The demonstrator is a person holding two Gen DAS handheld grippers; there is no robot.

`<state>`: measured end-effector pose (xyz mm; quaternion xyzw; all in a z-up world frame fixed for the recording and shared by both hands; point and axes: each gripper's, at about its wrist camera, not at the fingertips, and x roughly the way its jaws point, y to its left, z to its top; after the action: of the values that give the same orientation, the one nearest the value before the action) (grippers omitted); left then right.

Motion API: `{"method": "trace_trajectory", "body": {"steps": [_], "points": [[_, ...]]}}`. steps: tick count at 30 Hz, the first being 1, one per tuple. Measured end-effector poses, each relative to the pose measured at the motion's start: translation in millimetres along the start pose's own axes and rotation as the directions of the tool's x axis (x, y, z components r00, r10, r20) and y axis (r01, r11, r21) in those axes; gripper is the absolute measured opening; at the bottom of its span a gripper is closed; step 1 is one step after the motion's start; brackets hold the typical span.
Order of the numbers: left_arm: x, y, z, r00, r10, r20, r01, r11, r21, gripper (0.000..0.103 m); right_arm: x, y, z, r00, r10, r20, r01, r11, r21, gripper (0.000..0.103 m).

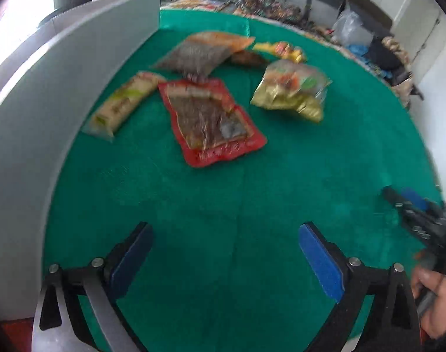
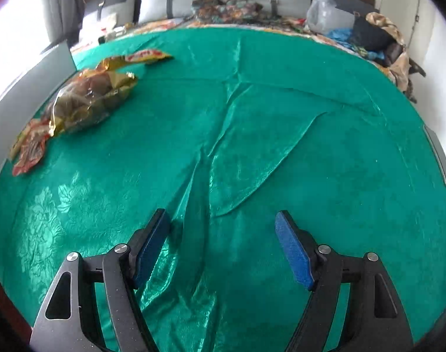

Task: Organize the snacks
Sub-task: 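Return both tools over the remaining snacks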

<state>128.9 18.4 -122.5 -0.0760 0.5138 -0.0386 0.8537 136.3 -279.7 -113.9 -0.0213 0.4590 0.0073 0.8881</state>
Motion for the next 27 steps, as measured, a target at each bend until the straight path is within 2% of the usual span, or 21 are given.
{"method": "trace_trajectory", "body": {"steps": [2, 7, 9, 14, 27], "points": [[0, -4, -1, 0.999, 0.04, 0.029, -0.04, 0.999, 0.028, 0.098, 2, 0, -2, 0.999, -0.004, 0.042, 0.003, 1.0, 0.005, 0.082], [7, -15, -11, 0.992, 0.104, 0.077, -0.113, 0.985, 0.127, 0.103, 0, 3, 0, 0.999, -0.009, 0.046, 0.009, 1.0, 0.012, 0.084], [6, -15, -15, 0.99, 0.095, 0.108, -0.108, 0.987, 0.123, 0.103, 1, 2, 1, 0.999, -0.011, 0.046, 0.011, 1.0, 0.013, 0.084], [6, -12, -13, 0.991, 0.091, 0.1, -0.103, 0.986, 0.131, 0.103, -10, 7, -6, 0.999, -0.021, 0.044, 0.02, 1.0, 0.022, 0.087], [2, -14, -19, 0.988, 0.086, 0.128, -0.104, 0.985, 0.14, 0.103, -9, 5, -6, 0.999, -0.019, 0.044, 0.018, 1.0, 0.022, 0.087]]}}
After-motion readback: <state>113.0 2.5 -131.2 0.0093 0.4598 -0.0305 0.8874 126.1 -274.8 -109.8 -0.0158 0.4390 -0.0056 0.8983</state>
